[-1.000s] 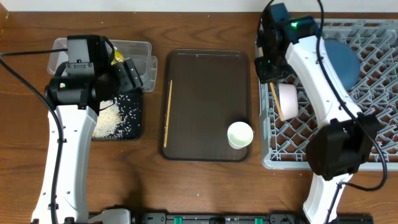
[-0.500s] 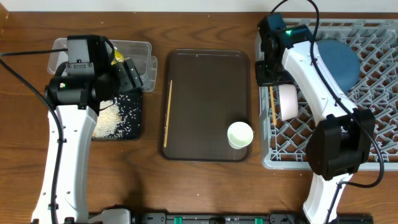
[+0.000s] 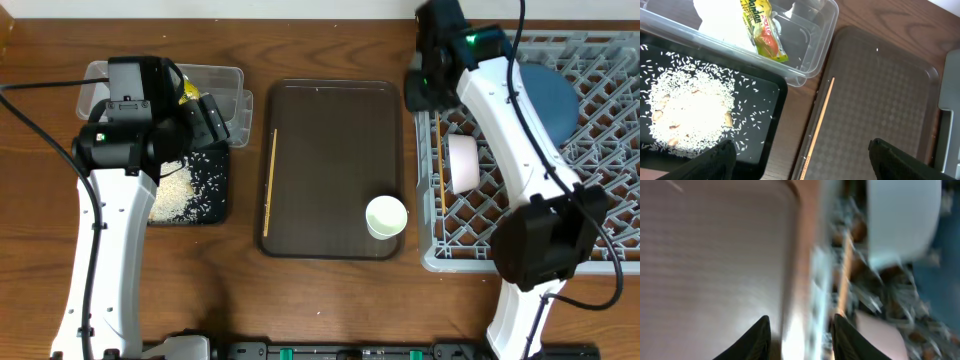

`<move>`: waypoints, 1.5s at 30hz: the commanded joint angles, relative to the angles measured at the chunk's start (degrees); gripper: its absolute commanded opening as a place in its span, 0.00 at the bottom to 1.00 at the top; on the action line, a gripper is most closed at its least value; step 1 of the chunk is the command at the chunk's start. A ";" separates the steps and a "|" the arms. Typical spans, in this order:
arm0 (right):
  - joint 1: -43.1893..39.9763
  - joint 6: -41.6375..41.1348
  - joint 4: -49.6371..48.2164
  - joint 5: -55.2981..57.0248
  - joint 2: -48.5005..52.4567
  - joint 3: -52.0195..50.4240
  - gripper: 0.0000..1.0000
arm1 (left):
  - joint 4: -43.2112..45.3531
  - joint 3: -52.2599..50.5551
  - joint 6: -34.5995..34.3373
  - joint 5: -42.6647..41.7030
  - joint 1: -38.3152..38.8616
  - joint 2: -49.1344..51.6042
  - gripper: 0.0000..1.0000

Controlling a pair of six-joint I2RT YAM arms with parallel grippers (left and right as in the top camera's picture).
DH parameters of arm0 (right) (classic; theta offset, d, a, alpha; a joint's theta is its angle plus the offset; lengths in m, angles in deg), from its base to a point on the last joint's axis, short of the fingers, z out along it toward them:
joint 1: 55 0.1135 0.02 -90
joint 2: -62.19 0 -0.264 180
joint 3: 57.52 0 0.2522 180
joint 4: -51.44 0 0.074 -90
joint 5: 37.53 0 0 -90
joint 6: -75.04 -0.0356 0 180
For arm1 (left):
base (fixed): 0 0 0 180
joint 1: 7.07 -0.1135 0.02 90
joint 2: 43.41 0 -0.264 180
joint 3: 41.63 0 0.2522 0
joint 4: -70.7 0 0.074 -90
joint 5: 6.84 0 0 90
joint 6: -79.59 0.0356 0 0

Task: Sort waste into correct bins and load items into the dishwasher rack
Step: 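Return the right gripper to the tray and grasp the second chopstick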

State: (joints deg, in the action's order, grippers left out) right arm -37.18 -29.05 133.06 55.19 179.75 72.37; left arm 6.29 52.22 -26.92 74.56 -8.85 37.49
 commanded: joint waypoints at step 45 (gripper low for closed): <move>29.88 -15.67 -19.96 0.50 24.68 1.03 0.23 | -0.09 -0.04 0.13 0.33 -0.20 0.35 0.88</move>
State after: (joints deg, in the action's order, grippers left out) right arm -7.72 -44.09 111.94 54.62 202.59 73.07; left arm 6.31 52.22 -26.92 74.56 -8.85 37.49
